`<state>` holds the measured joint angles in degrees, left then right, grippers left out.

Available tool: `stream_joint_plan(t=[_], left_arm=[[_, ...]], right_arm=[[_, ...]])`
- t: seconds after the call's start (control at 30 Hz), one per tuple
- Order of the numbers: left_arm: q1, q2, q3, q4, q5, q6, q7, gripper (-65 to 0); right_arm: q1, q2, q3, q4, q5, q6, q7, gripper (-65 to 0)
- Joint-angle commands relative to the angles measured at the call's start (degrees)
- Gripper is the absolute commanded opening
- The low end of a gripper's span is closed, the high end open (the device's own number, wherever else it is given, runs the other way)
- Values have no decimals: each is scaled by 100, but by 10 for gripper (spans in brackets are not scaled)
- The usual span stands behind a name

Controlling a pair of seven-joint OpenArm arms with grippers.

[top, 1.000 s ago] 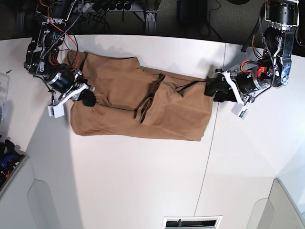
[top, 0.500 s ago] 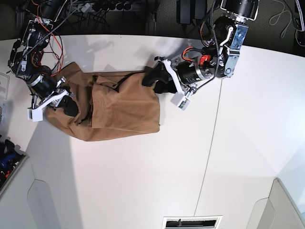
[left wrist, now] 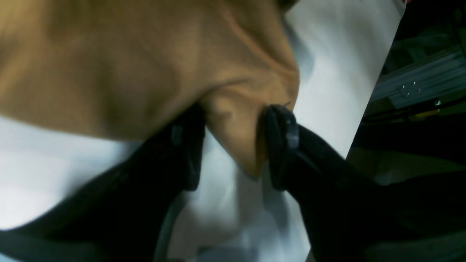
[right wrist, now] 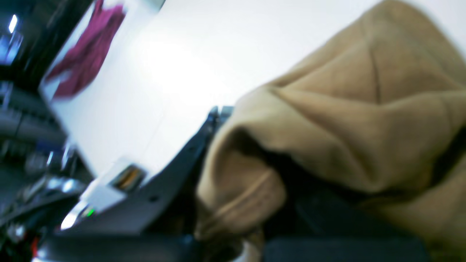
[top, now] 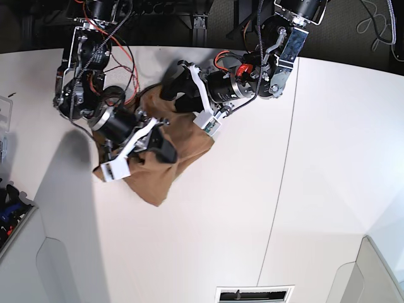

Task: Layout the t-shirt on the table in an organized manner, then fold the t-shirt properly
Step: 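Grasp both shirt ends and fold them together toward the middle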

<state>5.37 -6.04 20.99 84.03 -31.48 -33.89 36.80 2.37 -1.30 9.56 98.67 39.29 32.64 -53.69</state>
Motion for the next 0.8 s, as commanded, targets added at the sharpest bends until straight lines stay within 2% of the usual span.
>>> stream_joint_plan(t=[0.0, 0.03, 0.1, 0.13, 0.17, 0.4, 0.6, 0.67, 0.77], left_arm=[[-11, -15, -7, 37, 140, 46, 181, -346], [-11, -17, -7, 37, 140, 46, 181, -346], [-11, -17, -7, 37, 140, 46, 179, -346], [-11, -17, -7, 37, 140, 46, 179, -346], [-11, -17, -7, 37, 136, 46, 179, -346], [-11, -85, -35, 153, -68, 7, 181, -347], [-11, -177, -404, 459, -669, -345, 509, -347], [-11, -177, -535, 490, -914, -487, 673, -347], [-9, -179, -651, 490, -1147, -611, 850, -347]], right_arm=[[74, 17, -175, 111, 81, 59, 0, -650], [72, 20, -367, 111, 39, 59, -87, -585], [59, 20, -704, 111, -120, 57, -146, -376], [57, 20, -841, 111, -221, 57, -142, -300], [61, 20, -953, 111, -284, 55, -127, -256], [79, 17, -1143, 227, -323, 55, 33, -245], [79, 20, -1143, 892, -201, 55, 28, -245], [90, 20, -1139, 1115, -306, 55, 46, -245], [96, 22, -1056, 1329, -778, 2, 201, -245]])
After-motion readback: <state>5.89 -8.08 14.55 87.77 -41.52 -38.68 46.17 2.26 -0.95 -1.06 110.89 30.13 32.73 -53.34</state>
